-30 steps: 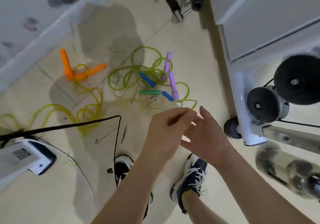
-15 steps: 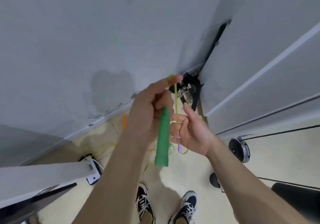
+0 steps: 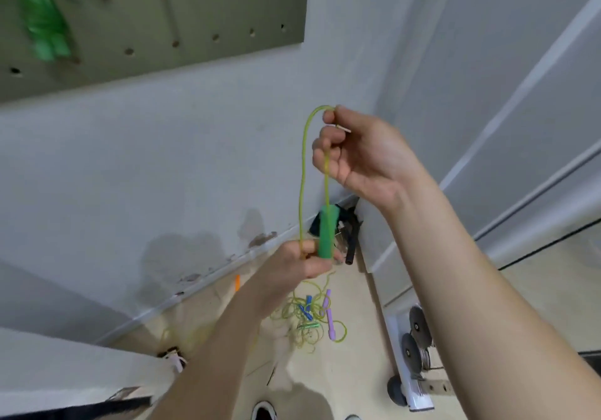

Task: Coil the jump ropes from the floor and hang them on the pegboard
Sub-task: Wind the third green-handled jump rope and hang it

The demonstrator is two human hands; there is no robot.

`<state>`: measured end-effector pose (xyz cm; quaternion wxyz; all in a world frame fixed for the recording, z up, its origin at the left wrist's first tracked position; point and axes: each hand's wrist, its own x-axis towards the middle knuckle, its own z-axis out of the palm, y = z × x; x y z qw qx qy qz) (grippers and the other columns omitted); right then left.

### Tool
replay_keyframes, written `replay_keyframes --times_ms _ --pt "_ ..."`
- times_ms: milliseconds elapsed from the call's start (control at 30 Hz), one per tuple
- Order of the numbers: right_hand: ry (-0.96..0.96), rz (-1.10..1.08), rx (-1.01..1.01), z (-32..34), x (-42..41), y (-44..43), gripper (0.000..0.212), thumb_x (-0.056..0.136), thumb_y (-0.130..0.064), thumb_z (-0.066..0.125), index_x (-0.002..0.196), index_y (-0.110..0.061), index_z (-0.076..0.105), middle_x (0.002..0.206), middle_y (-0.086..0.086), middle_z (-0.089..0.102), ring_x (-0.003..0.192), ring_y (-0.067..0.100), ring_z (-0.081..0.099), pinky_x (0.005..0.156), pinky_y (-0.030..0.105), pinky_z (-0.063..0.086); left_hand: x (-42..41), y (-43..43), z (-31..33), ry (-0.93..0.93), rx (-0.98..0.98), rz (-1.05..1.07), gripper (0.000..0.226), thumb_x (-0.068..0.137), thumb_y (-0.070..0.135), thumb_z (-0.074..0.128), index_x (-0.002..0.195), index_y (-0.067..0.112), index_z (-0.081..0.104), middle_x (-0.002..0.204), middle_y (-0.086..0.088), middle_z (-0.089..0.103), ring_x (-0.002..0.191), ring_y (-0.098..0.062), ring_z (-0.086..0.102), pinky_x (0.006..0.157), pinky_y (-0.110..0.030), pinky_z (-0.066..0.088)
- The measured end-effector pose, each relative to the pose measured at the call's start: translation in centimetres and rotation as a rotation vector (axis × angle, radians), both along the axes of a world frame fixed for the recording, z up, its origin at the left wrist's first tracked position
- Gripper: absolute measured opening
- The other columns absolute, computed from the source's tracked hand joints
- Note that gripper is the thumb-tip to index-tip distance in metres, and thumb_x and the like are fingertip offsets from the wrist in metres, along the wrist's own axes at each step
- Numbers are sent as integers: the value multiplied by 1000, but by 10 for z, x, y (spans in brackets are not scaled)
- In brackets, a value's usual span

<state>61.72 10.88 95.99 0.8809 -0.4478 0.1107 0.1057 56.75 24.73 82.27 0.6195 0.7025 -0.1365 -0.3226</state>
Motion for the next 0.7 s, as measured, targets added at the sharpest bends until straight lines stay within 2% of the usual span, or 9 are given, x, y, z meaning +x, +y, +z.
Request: replay_keyframes --times_ms 100,200,300,367,467,533,600,667,700 --pt "-94 -55 -90 28 -6 -6 25 102 -22 42 82 -12 53 56 -3 39 48 11 49 43 19 46 -16 4 -3 -143 215 8 28 93 37 56 71 24 68 72 21 57 68 4 53 73 -29 44" --pt "-200 -170 -207 21 -19 -31 16 97 -25 51 91 -17 63 68 -2 54 70 14 61 67 24 51 -25 12 9 -48 -29 339 37 101 27 41 70 12 54 57 4 51 54 -12 48 55 -22 43" --pt "-59 -170 -125 -44 -45 -54 26 97 -42 48 111 -29 65 101 -3 63 100 12 57 90 38 43 -29 3 51 39 -342 548 35 104 26 33 73 14 45 49 7 29 44 -10 25 40 -17 21" --pt "71 36 -58 -98 -76 -50 41 96 -53 39 119 -27 61 118 1 63 107 13 58 90 42 42 -33 -15 84 56 -544 557 34 104 28 33 76 14 46 47 7 26 42 -7 20 38 -17 13" --pt "62 527 -4 -146 -135 -34 55 93 -57 40 131 -21 56 126 4 63 116 15 59 95 45 44 -49 -49 119 40 -604 549 32 104 27 33 82 11 50 47 7 28 40 -6 22 39 -18 11" --pt "-22 722 -177 -160 -167 -30 37 95 -38 53 127 -21 59 125 0 64 116 8 57 96 37 46 -65 -67 132 -12 -558 557 28 105 21 32 91 9 54 50 6 29 43 -6 22 42 -19 10" --pt "-117 796 -556 -175 -192 -31 12 94 -22 60 101 -26 70 110 -3 69 99 3 60 84 21 47 -82 -80 141 -135 -419 543 25 104 13 31 103 11 57 57 2 34 48 -8 26 43 -18 13" --pt "-150 623 -912 -196 -212 -39 18 89 -18 63 74 -28 64 82 -4 64 82 14 56 68 21 42 -99 -84 145 -292 -200 524 27 102 11 36 111 16 61 63 -1 42 49 -12 31 42 -18 19" --pt "-112 472 -992 -201 -220 -45 16 87 -19 65 74 -26 60 79 -4 58 82 17 53 66 24 39 -109 -84 145 -357 -99 520 27 101 10 40 113 16 63 62 -2 47 48 -13 31 42 -19 21"
